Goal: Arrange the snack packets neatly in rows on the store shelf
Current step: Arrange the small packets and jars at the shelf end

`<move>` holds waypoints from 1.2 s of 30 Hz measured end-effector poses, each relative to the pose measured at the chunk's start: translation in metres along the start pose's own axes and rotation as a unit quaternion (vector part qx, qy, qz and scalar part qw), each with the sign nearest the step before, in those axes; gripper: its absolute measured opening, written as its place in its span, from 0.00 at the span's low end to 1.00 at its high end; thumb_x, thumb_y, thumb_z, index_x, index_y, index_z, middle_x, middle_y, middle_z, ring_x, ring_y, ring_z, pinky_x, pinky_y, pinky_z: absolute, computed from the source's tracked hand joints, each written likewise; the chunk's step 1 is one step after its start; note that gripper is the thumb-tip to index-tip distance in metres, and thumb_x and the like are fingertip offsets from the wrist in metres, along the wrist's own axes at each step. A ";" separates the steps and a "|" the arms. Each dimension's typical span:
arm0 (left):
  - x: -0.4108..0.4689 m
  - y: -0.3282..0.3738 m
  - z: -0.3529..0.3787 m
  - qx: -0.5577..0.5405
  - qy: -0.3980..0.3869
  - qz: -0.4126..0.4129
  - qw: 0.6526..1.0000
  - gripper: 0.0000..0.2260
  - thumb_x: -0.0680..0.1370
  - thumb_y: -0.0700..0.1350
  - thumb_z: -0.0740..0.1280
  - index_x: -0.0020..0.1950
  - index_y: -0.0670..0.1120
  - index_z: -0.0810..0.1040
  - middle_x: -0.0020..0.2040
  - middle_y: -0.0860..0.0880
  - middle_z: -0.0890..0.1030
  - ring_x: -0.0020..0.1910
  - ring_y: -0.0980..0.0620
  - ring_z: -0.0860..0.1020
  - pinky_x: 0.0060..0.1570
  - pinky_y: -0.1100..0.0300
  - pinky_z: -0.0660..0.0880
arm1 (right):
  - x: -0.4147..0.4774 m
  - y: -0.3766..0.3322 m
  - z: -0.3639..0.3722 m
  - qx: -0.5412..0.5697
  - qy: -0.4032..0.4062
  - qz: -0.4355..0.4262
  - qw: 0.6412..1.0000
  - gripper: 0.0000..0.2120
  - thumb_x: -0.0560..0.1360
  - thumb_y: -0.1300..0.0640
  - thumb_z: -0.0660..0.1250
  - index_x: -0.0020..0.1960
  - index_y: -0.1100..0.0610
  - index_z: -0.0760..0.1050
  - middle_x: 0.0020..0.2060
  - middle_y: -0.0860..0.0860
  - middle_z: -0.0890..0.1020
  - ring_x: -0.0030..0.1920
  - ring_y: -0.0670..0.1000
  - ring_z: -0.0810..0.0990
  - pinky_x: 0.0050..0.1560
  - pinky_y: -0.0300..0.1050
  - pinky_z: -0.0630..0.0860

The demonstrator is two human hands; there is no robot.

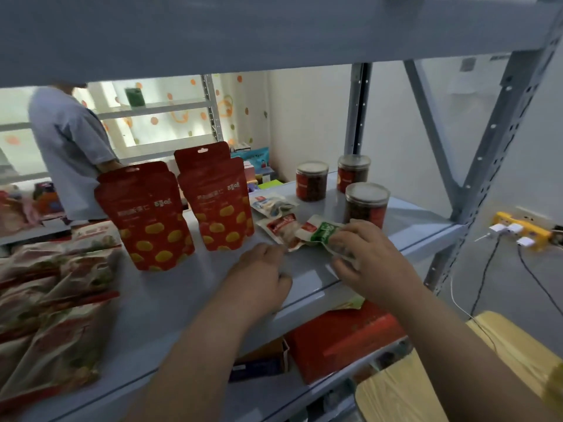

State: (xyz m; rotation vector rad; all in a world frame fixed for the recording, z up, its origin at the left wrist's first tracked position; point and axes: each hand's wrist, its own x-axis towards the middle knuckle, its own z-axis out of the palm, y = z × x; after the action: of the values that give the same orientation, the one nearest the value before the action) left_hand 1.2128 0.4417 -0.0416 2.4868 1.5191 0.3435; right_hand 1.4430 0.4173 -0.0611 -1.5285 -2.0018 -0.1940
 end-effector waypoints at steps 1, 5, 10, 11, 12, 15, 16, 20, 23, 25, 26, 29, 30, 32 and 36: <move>0.010 0.006 -0.002 0.002 -0.001 -0.001 1.000 0.25 0.81 0.50 0.58 0.78 0.55 0.57 0.73 0.51 0.63 0.69 0.48 0.65 0.63 0.54 0.69 | 0.005 0.008 -0.003 0.009 0.009 0.005 1.000 0.16 0.73 0.50 0.68 0.59 0.52 0.79 0.59 0.49 0.76 0.64 0.50 0.70 0.63 0.43 0.69; 0.059 0.021 -0.007 0.024 0.011 -0.018 0.999 0.23 0.80 0.53 0.60 0.75 0.56 0.61 0.73 0.51 0.65 0.70 0.48 0.66 0.64 0.50 0.69 | 0.024 0.041 -0.006 0.013 0.037 0.003 0.999 0.19 0.72 0.48 0.65 0.60 0.55 0.78 0.59 0.52 0.75 0.64 0.54 0.71 0.64 0.48 0.70; 0.104 0.038 -0.005 0.024 0.044 -0.020 0.999 0.22 0.80 0.51 0.61 0.74 0.52 0.65 0.73 0.48 0.66 0.71 0.48 0.66 0.66 0.55 0.65 | 0.039 0.077 0.004 0.025 0.062 -0.019 0.998 0.16 0.72 0.50 0.66 0.58 0.53 0.79 0.60 0.54 0.74 0.65 0.58 0.71 0.62 0.60 0.71; 0.112 0.040 -0.004 0.024 0.049 -0.029 0.998 0.22 0.80 0.50 0.61 0.74 0.52 0.65 0.73 0.48 0.67 0.71 0.48 0.67 0.66 0.55 0.66 | 0.042 0.083 0.005 0.029 0.072 -0.017 0.997 0.16 0.72 0.50 0.67 0.59 0.53 0.79 0.61 0.54 0.74 0.65 0.59 0.71 0.62 0.61 0.71; 0.120 0.041 -0.003 0.022 0.049 -0.038 0.998 0.22 0.79 0.50 0.61 0.74 0.52 0.65 0.72 0.47 0.67 0.70 0.47 0.67 0.66 0.54 0.67 | 0.044 0.089 0.007 0.038 0.082 -0.009 0.996 0.17 0.72 0.51 0.69 0.59 0.52 0.78 0.62 0.55 0.73 0.66 0.60 0.70 0.63 0.62 0.70; 0.143 0.042 0.000 0.003 0.067 -0.051 0.996 0.25 0.78 0.49 0.62 0.75 0.53 0.63 0.72 0.47 0.67 0.69 0.46 0.68 0.65 0.51 0.69 | 0.049 0.103 0.008 0.088 0.089 0.047 0.991 0.22 0.71 0.50 0.73 0.63 0.49 0.73 0.67 0.55 0.67 0.68 0.59 0.65 0.67 0.60 0.69; 0.152 0.043 0.000 -0.006 0.086 -0.049 0.995 0.26 0.77 0.49 0.62 0.75 0.53 0.62 0.72 0.47 0.67 0.69 0.46 0.68 0.65 0.50 0.69 | 0.051 0.107 0.009 0.109 0.078 0.073 0.988 0.25 0.71 0.49 0.73 0.66 0.48 0.71 0.69 0.54 0.64 0.70 0.59 0.63 0.68 0.58 0.68; 0.191 0.050 -0.001 -0.028 0.157 -0.049 0.986 0.29 0.76 0.50 0.65 0.76 0.53 0.60 0.73 0.46 0.65 0.70 0.45 0.66 0.62 0.50 0.69 | 0.056 0.118 0.014 0.167 0.025 0.139 0.976 0.36 0.68 0.44 0.75 0.71 0.43 0.63 0.73 0.48 0.56 0.73 0.55 0.61 0.69 0.50 0.67; 0.224 0.046 0.000 -0.029 0.157 -0.061 0.985 0.31 0.75 0.51 0.67 0.76 0.54 0.58 0.74 0.45 0.60 0.72 0.41 0.64 0.64 0.47 0.69 | 0.060 0.121 0.015 0.201 0.025 0.144 0.969 0.38 0.66 0.42 0.77 0.71 0.43 0.62 0.69 0.48 0.66 0.68 0.50 0.68 0.63 0.44 0.69; 0.243 0.041 0.001 -0.027 0.137 -0.076 0.987 0.31 0.74 0.51 0.68 0.75 0.55 0.59 0.74 0.45 0.58 0.72 0.39 0.63 0.64 0.47 0.69 | 0.062 0.122 0.015 0.212 0.015 0.152 0.965 0.38 0.66 0.41 0.76 0.70 0.40 0.61 0.67 0.46 0.70 0.65 0.48 0.70 0.61 0.45 0.71; 0.251 0.040 0.003 -0.023 0.129 -0.081 0.988 0.30 0.75 0.51 0.68 0.75 0.55 0.61 0.74 0.45 0.58 0.71 0.39 0.65 0.63 0.47 0.69 | 0.062 0.123 0.015 0.214 0.012 0.155 0.964 0.38 0.66 0.41 0.76 0.70 0.39 0.60 0.67 0.45 0.70 0.65 0.47 0.71 0.61 0.46 0.72; 0.271 0.036 0.009 -0.004 0.126 -0.086 0.988 0.25 0.75 0.47 0.69 0.71 0.53 0.66 0.73 0.43 0.61 0.68 0.38 0.69 0.60 0.48 0.71 | 0.061 0.131 0.013 0.217 0.013 0.168 0.962 0.37 0.66 0.41 0.76 0.69 0.37 0.60 0.66 0.45 0.71 0.64 0.47 0.71 0.62 0.46 0.72; 0.277 0.034 0.009 -0.005 0.129 -0.086 0.988 0.24 0.76 0.44 0.69 0.70 0.52 0.67 0.72 0.43 0.61 0.67 0.39 0.69 0.58 0.48 0.71 | 0.061 0.136 0.011 0.216 0.018 0.173 0.961 0.36 0.66 0.41 0.76 0.68 0.37 0.60 0.65 0.45 0.71 0.63 0.47 0.71 0.61 0.46 0.72; 0.289 0.032 0.008 -0.012 0.128 -0.081 0.988 0.22 0.76 0.41 0.69 0.68 0.51 0.69 0.71 0.43 0.63 0.67 0.40 0.69 0.58 0.51 0.71 | 0.063 0.148 0.008 0.216 0.030 0.184 0.959 0.35 0.66 0.42 0.76 0.67 0.38 0.61 0.64 0.45 0.72 0.62 0.47 0.72 0.60 0.45 0.72; 0.316 0.031 0.006 -0.023 0.121 -0.073 0.990 0.22 0.75 0.37 0.68 0.66 0.51 0.70 0.70 0.42 0.64 0.66 0.39 0.70 0.57 0.52 0.70 | 0.068 0.174 0.006 0.195 0.037 0.213 0.957 0.36 0.65 0.42 0.76 0.67 0.39 0.61 0.63 0.46 0.71 0.61 0.47 0.72 0.57 0.43 0.71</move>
State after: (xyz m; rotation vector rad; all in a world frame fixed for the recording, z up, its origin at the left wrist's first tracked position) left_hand 1.3805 0.7095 -0.0098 2.3497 1.7512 0.6684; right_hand 1.5896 0.5321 -0.0705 -1.6115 -1.4933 0.2979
